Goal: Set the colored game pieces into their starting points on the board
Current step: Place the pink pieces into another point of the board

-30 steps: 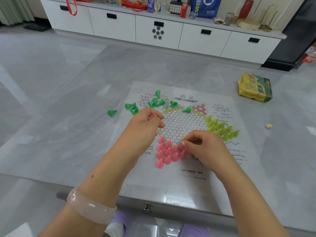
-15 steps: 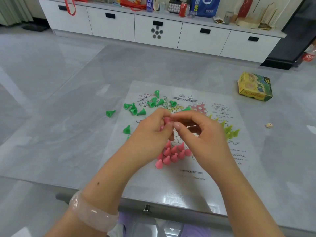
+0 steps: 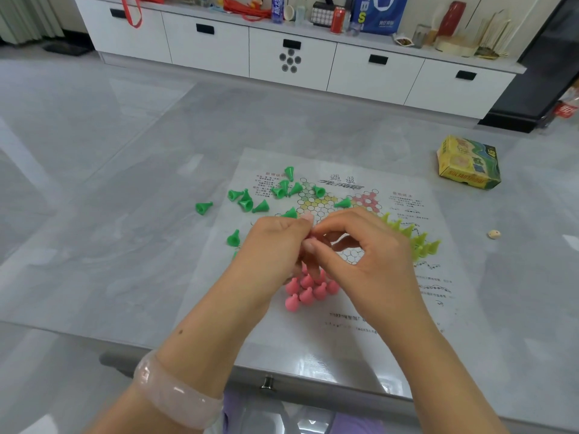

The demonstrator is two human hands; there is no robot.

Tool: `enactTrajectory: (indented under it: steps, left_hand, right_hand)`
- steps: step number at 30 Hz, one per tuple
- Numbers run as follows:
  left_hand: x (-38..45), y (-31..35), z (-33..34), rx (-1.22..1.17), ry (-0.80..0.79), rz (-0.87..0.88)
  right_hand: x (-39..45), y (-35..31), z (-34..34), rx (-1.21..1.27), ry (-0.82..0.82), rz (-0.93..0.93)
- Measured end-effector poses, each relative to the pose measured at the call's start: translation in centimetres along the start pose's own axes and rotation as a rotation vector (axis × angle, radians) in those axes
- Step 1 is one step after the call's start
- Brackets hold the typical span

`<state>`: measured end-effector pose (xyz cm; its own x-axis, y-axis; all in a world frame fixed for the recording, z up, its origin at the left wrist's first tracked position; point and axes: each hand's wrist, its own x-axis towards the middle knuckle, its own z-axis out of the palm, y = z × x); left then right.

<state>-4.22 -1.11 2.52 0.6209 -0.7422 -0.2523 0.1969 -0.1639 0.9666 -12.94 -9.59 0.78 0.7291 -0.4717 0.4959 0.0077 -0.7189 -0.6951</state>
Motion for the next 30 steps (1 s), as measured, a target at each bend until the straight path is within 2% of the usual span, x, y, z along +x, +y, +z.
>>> enactTrajectory:
  steps: [4, 11, 13, 16, 19, 21, 30]
  left_hand:
    - [0.0, -0.1, -0.3, 0.030, -0.010, 0.022]
    - [0.3, -0.3, -0.5, 0.097, 0.015, 0.036]
    - [0.5, -0.3, -0.6, 0.093, 0.047, 0.021]
    - [0.9, -0.4, -1.0, 0.122, 0.120, 0.015]
    - [1.2, -0.5, -1.4, 0.157, 0.178, 0.011]
    - [1.3, -0.5, -1.7, 0.183, 0.195, -0.011]
    - [1.4, -0.7, -2.2, 0.260, 0.192, 0.031]
  right_hand:
    - [0.2, 0.2, -0.4, 0.110, -0.023, 0.076]
    - [0.3, 0.2, -0.4, 0.066, -0.024, 0.051]
    - [0.3, 0.1, -0.6, 0.123, 0.009, 0.122]
    - [0.5, 0.8, -1.4, 0.179, 0.041, 0.324]
    - [0.4, 2.3, -1.6, 0.150, -0.051, 0.560]
    - [0.3, 2.9, -1.3, 0.144, -0.071, 0.655]
    - [0.5, 2.9, 0.2, 0.058, -0.159, 0.763]
